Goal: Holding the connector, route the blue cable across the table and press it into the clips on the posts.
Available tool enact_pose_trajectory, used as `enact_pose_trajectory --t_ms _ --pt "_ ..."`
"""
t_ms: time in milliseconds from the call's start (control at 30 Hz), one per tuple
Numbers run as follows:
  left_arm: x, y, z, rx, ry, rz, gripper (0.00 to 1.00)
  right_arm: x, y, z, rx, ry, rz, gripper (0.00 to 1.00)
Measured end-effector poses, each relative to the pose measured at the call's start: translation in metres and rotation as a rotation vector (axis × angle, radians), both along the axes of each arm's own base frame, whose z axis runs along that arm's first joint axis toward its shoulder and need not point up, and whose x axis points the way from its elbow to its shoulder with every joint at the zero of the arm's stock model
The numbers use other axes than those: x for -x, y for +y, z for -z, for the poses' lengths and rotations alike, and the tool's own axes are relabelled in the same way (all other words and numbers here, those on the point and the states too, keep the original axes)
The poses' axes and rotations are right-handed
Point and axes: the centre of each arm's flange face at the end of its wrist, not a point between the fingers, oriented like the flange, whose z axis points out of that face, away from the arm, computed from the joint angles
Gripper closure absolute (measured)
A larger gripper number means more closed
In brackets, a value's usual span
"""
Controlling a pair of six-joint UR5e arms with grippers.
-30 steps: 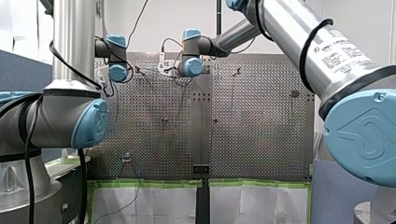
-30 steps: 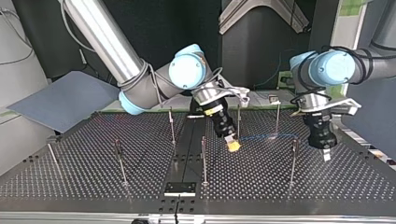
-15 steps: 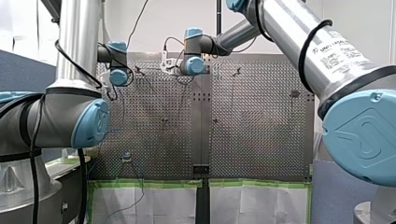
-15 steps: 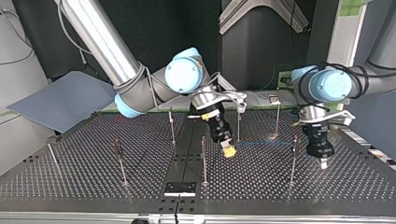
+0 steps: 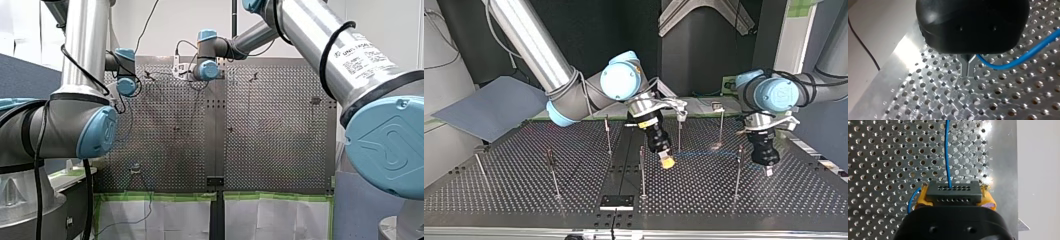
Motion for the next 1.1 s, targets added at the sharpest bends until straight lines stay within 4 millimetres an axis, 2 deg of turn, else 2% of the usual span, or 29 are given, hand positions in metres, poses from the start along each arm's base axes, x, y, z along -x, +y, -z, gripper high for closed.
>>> enact_pose_trajectory --t_ms 67,100,133,167,200,267,733,933,1100 --pt "0.002 -0.001 0.002 0.015 0.013 -0.002 0.55 0.001 0.000 0.001 0.000 0.009 0.007 1.00" --pt "0.002 -0.001 0.003 0.020 0.019 -0.002 0.55 0.002 0.000 0.001 -0.001 0.016 0.013 1.00" --pt "0.003 -0.002 0.003 0.024 0.025 -0.001 0.44 0.002 0.000 0.002 0.000 0.020 0.017 1.00" --pt "0.004 -0.002 0.003 0.027 0.034 -0.001 0.25 0.003 0.000 0.002 0.001 0.025 0.022 1.00" --pt "0.005 -0.002 0.004 0.030 0.040 -0.001 0.25 0.003 -0.001 0.002 0.002 0.031 0.028 1.00" --pt "0.008 -0.003 0.002 0.035 0.050 0.002 0.02 0.004 -0.001 0.003 0.006 0.041 0.037 1.00" --pt "0.033 -0.011 -0.023 0.129 0.079 0.077 0.02 0.006 0.000 0.004 0.020 0.076 0.069 1.00" --pt "0.046 -0.011 -0.022 0.150 0.119 0.079 0.02 0.005 0.003 0.005 0.020 0.087 0.073 1.00" --pt "0.067 -0.014 -0.018 0.160 0.163 0.088 0.02 0.006 0.003 0.006 0.017 0.095 0.079 1.00"
